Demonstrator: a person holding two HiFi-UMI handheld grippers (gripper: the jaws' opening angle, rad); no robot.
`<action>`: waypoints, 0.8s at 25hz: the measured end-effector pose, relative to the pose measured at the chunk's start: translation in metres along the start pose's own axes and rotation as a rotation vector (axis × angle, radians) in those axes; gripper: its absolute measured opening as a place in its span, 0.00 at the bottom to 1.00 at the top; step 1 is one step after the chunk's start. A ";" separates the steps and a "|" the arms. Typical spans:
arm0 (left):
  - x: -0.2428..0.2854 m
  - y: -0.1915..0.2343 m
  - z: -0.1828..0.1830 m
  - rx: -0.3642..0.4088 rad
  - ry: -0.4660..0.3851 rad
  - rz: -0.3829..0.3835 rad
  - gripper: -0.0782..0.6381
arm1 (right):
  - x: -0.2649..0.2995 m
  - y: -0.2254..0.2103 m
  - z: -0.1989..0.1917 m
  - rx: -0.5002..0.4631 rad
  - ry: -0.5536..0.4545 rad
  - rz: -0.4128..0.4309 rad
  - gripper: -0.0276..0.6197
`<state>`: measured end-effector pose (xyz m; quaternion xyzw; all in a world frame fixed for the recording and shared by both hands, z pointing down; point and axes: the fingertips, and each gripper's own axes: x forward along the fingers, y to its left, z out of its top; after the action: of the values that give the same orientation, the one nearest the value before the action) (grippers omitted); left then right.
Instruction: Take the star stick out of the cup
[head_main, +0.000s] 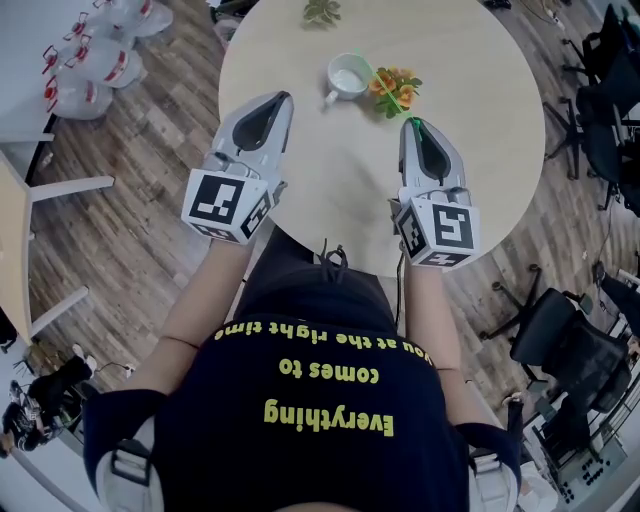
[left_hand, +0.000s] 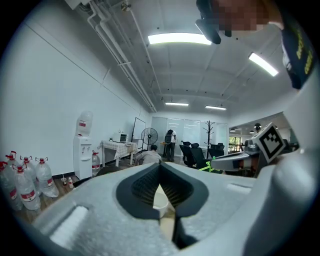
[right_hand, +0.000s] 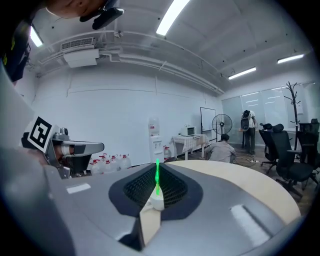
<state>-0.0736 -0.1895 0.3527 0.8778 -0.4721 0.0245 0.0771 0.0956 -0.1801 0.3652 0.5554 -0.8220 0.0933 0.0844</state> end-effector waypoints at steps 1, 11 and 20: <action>-0.001 0.000 0.003 0.004 -0.004 0.000 0.11 | -0.003 0.000 0.005 -0.004 -0.013 -0.003 0.09; -0.005 -0.013 0.027 0.041 -0.046 -0.020 0.11 | -0.038 -0.005 0.055 -0.012 -0.165 -0.031 0.09; -0.005 -0.022 0.047 0.076 -0.082 -0.041 0.11 | -0.061 -0.010 0.083 -0.055 -0.264 -0.069 0.09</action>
<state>-0.0594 -0.1815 0.3029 0.8899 -0.4554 0.0050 0.0249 0.1240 -0.1499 0.2704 0.5883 -0.8086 -0.0060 -0.0063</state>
